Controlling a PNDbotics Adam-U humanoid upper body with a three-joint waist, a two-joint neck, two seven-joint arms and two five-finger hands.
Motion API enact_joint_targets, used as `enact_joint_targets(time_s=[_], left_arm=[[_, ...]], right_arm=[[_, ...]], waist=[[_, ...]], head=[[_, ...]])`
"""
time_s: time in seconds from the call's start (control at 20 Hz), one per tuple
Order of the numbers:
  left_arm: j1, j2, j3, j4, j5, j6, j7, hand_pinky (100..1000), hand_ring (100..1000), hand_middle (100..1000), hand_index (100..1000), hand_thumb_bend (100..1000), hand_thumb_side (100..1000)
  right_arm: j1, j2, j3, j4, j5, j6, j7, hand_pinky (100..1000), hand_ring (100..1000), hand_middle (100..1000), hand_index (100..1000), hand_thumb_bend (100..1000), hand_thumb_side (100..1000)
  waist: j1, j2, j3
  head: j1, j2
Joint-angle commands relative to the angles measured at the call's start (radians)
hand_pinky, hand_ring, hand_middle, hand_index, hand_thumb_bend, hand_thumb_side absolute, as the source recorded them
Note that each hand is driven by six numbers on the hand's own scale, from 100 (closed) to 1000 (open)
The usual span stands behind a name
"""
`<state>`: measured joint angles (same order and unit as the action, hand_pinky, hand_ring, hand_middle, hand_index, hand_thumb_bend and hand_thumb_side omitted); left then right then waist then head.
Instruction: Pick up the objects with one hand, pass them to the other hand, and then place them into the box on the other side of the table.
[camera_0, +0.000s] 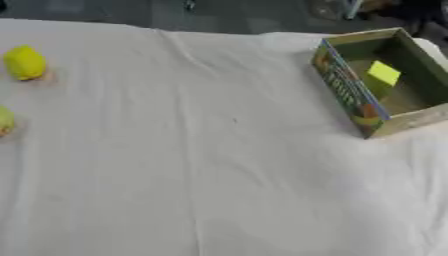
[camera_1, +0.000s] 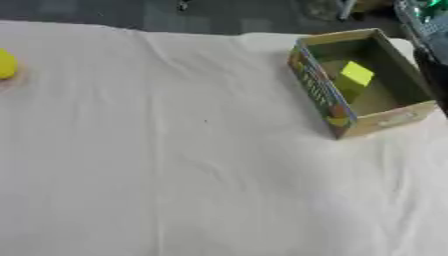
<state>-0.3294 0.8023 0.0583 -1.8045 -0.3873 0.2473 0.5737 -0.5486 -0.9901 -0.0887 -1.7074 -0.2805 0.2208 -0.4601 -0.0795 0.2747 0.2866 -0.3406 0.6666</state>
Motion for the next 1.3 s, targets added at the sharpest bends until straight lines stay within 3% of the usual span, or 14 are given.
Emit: enact_joint_targets(time_s=[0.05, 0.3, 0.45, 0.55, 0.65, 0.85, 1.05, 1.3], left_arm=[[-0.018, 0.034, 0.017, -0.018, -0.006, 0.003, -0.002, 551, 682, 771, 834, 498, 439], [-0.037, 0.059, 0.007, -0.007, -0.008, 0.009, -0.037, 555, 684, 771, 840, 518, 449], [-0.064, 0.111, -0.019, 0.027, 0.032, -0.008, -0.128, 571, 704, 785, 837, 570, 511], [-0.082, 0.158, -0.021, 0.072, 0.084, -0.037, -0.22, 577, 708, 785, 849, 568, 530], [-0.103, 0.204, -0.018, 0.138, 0.149, -0.05, -0.325, 604, 735, 810, 877, 505, 501], [-0.143, 0.288, -0.027, 0.3, 0.165, -0.041, -0.567, 643, 750, 786, 858, 562, 376], [-0.217, 0.287, -0.071, 0.424, 0.143, -0.03, -0.799, 683, 761, 776, 828, 660, 264], [-0.348, 0.234, -0.157, 0.524, 0.01, -0.061, -1.105, 725, 771, 767, 825, 686, 264]], right_arm=[[-0.031, 0.0, 0.015, -0.106, -0.05, -0.022, -0.012, 850, 871, 787, 798, 100, 430], [-0.039, 0.032, 0.047, -0.17, -0.106, -0.014, 0.057, 848, 872, 790, 811, 100, 460], [-0.037, 0.039, 0.055, -0.179, -0.123, -0.019, 0.09, 846, 867, 787, 814, 100, 529], [-0.028, 0.036, 0.056, -0.177, -0.136, -0.025, 0.092, 845, 864, 785, 811, 100, 526], [-0.017, 0.03, 0.049, -0.173, -0.136, -0.031, 0.075, 841, 859, 782, 806, 100, 515], [0.015, -0.001, 0.052, -0.171, -0.152, -0.048, 0.052, 844, 859, 790, 806, 100, 535], [0.016, -0.003, 0.055, -0.171, -0.158, -0.037, 0.054, 842, 858, 788, 804, 100, 537], [-0.021, 0.025, 0.068, -0.167, -0.166, -0.027, 0.065, 840, 857, 787, 802, 100, 538]], waist=[[0.017, -0.019, 0.002], [0.016, -0.021, 0.009], [0.017, -0.022, 0.012], [0.016, -0.023, 0.013], [0.017, -0.022, 0.014], [0.017, -0.022, 0.012], [0.017, -0.025, 0.01], [0.016, -0.029, 0.008]], head=[[0.012, 0.001], [0.024, 0.006], [0.03, 0.009], [0.032, 0.012], [0.035, 0.015], [0.043, 0.021], [0.044, 0.02], [0.047, 0.021]])
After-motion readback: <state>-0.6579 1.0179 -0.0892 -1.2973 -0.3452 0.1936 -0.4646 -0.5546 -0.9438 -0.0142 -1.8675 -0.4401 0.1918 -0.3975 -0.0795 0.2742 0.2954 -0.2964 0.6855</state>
